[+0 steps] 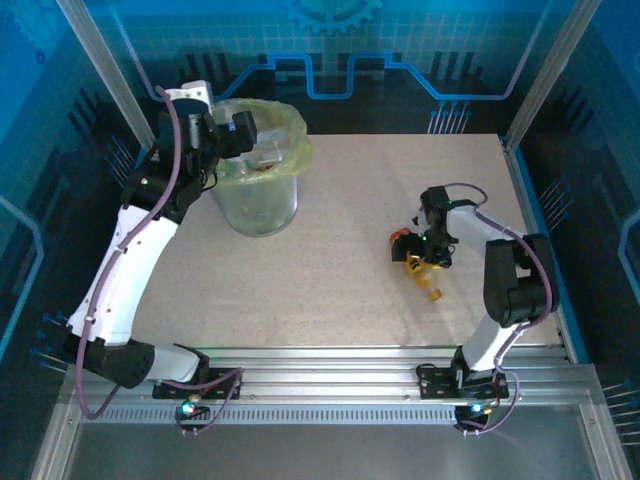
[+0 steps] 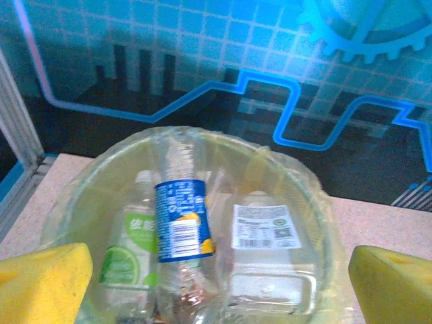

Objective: Put the plastic bottles in the bin

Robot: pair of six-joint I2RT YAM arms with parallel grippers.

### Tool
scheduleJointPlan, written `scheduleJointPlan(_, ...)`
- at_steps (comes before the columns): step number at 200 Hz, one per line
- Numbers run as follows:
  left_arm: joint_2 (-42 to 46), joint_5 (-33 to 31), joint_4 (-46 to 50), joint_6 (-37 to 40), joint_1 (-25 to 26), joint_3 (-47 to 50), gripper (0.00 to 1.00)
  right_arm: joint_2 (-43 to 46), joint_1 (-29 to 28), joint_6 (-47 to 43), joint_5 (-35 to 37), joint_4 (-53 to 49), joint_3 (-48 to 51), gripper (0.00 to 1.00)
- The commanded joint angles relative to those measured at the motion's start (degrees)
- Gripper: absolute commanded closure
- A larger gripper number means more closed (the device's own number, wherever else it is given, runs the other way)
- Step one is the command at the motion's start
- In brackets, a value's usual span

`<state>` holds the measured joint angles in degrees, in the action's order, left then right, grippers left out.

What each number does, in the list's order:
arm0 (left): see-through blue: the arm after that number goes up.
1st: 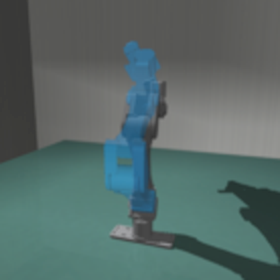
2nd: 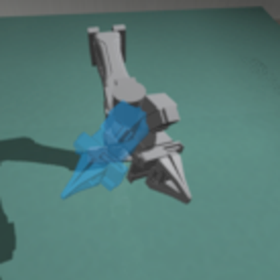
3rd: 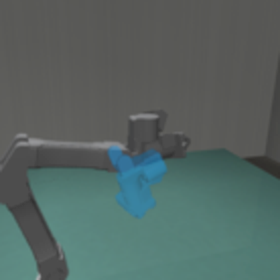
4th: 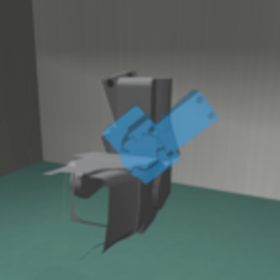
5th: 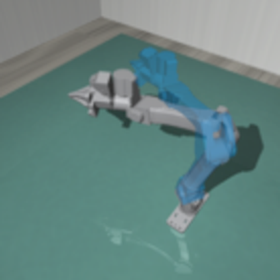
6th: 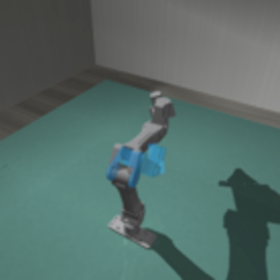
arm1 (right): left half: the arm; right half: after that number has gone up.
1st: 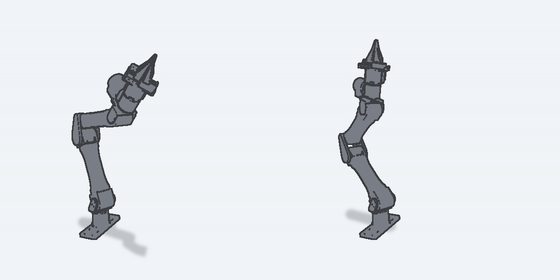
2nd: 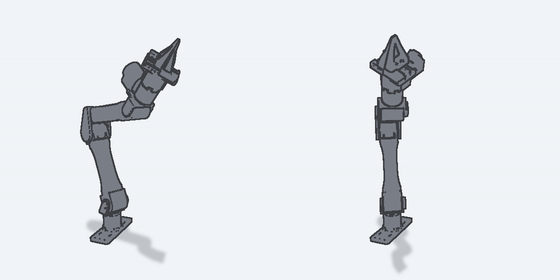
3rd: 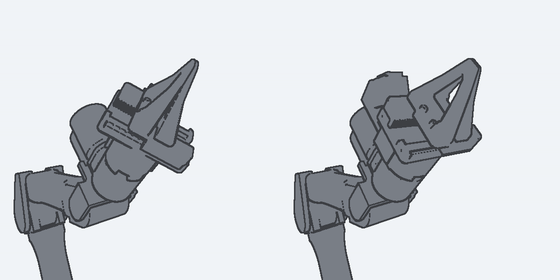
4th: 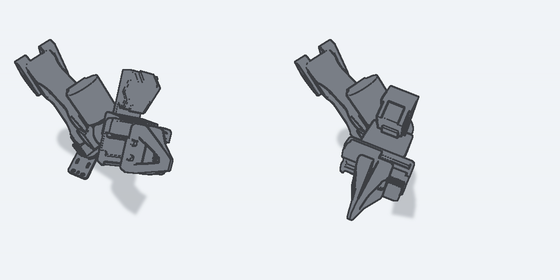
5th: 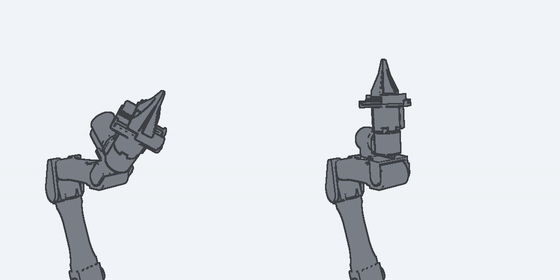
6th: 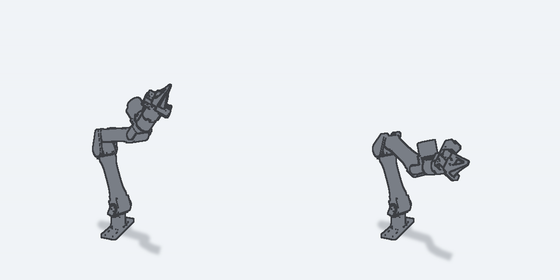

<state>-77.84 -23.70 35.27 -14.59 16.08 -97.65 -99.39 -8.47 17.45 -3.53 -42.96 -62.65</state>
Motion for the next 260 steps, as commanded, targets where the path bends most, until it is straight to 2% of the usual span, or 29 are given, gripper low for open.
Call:
scheduleJointPlan(1,2.23,-1.08,-0.52,-2.87,-4.16,1.45,0.01,-3.03,-1.89,-1.35,4.13,-1.99,-3.85,0.06)
scheduleJointPlan(28,1.98,3.53,-0.66,-5.26,-12.06,2.97,0.01,-5.98,-3.03,-2.17,5.25,-2.34,-6.52,0.08)
scheduleJointPlan(63,-2.14,20.27,-3.1,-11.47,-25.41,4.01,0.01,-7.05,-3.91,-2.51,4.89,-2.38,-8.44,0.24)
scheduleJointPlan(89,-7.05,30.14,-5.4,-13.89,-30.55,2.22,0.01,-6.35,-4.29,-2.25,5.14,-2.65,-8.8,0.35)
scheduleJointPlan(108,-10.69,34.38,-6.88,-14.63,-31.53,0.72,0.01,-5.41,-4.37,-1.99,5.59,-3.07,-8.89,0.42)
scheduleJointPlan(129,-14.41,37.1,-7.95,-14.98,-31.62,-0.67,0.03,-3.7,-4.73,-1.63,6.29,-3.93,-9.1,0.45)
scheduleJointPlan(215,-21.61,49.78,-17.5,-19.15,-31.42,1.02,0.4,6.52,-5.51,0.75,7.07,-5.86,-11.64,0.46)
scheduleJointPlan(260,-22.05,52.0,-18.48,-18.85,-29.75,3.04,0.47,12.51,-5.68,2.31,3.75,-6.04,-16.6,0.48)
